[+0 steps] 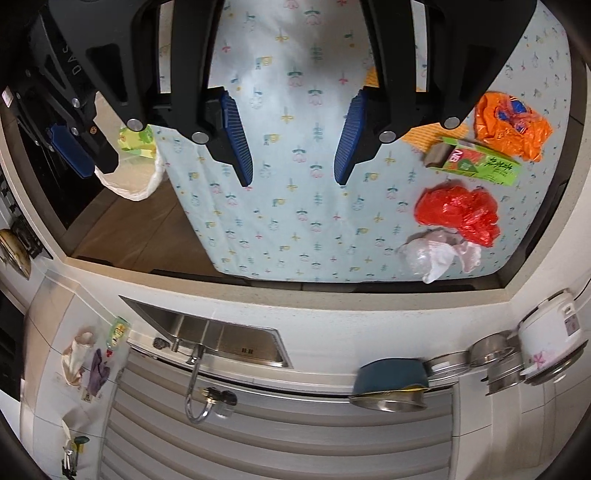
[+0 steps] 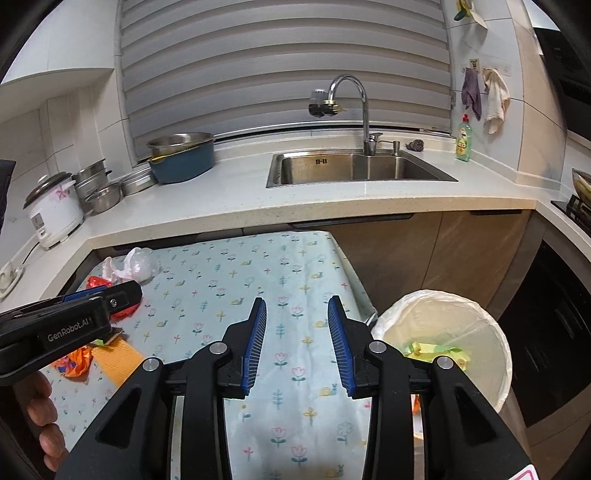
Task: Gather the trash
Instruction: 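Move both grippers back over the table toward the red bags, then grasp the orange wrapper with the left gripper while the right gripper grasps the red bags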
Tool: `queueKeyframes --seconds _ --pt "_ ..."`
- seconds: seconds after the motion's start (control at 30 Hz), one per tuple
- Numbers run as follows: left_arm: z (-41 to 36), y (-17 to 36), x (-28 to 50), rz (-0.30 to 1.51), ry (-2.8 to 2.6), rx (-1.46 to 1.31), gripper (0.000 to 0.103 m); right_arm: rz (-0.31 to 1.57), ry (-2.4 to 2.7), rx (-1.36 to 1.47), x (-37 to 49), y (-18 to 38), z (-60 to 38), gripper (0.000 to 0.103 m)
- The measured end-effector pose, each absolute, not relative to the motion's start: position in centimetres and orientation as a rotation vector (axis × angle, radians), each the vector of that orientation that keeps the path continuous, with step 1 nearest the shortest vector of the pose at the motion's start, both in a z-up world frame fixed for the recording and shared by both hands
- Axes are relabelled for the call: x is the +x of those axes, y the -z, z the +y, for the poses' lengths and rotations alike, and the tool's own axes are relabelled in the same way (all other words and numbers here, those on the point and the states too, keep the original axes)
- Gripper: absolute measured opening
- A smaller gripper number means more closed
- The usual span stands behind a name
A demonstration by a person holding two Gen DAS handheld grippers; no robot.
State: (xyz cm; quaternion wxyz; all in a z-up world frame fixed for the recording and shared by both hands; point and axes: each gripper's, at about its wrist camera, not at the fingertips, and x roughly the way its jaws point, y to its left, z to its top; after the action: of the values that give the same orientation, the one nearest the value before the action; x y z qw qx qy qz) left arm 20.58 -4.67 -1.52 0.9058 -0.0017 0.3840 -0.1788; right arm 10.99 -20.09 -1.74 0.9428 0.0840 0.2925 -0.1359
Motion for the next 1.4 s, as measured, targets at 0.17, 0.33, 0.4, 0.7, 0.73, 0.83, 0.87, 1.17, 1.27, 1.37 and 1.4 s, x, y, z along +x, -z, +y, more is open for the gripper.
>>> queueKeyframes --seconds 0.17,0.33,0.4,0.7,0.73,0.83,0.87,1.17,1.27,1.37,1.4 --pt "-0.3 2.1 21.6 0.788 0.281 -0.009 0.053 0.608 0.220 0.152 12.7 1.8 -16.5 0.037" --pt "4.7 3.1 22.3 0.787 0.188 -0.024 0.064 0.623 0.166 0.126 14.3 2.0 -13.0 0.040" --pt "6.7 3.7 22.7 0.803 0.147 -0.041 0.067 0.632 0.141 0.114 15.0 2.3 -11.3 0.042" --pt "15.5 6.6 23.6 0.854 -0.027 -0.085 0.080 0.675 0.032 0.079 18.7 4.0 -4.1 0.048" --pt "16.4 6.9 23.7 0.860 -0.048 -0.090 0.081 0.681 0.020 0.074 19.3 4.2 -3.3 0.050" --pt "19.1 8.0 24.1 0.886 -0.098 -0.114 0.082 0.699 -0.007 0.065 20.8 4.8 -1.4 0.054" --pt "19.9 8.4 24.3 0.896 -0.112 -0.122 0.082 0.705 -0.016 0.060 21.4 5.1 -0.7 0.055" --pt "25.2 12.9 25.5 1.007 -0.184 -0.219 0.083 0.765 -0.069 0.015 27.2 7.7 3.6 0.065" --pt "25.8 14.0 25.9 1.033 -0.174 -0.267 0.083 0.785 -0.075 0.004 29.2 8.6 4.3 0.067" --pt "25.8 14.7 26.2 1.051 -0.159 -0.297 0.083 0.805 -0.077 0.003 31.2 9.5 4.7 0.068" --pt "25.7 14.9 26.3 1.053 -0.153 -0.301 0.083 0.812 -0.079 0.008 31.8 9.9 4.8 0.071"
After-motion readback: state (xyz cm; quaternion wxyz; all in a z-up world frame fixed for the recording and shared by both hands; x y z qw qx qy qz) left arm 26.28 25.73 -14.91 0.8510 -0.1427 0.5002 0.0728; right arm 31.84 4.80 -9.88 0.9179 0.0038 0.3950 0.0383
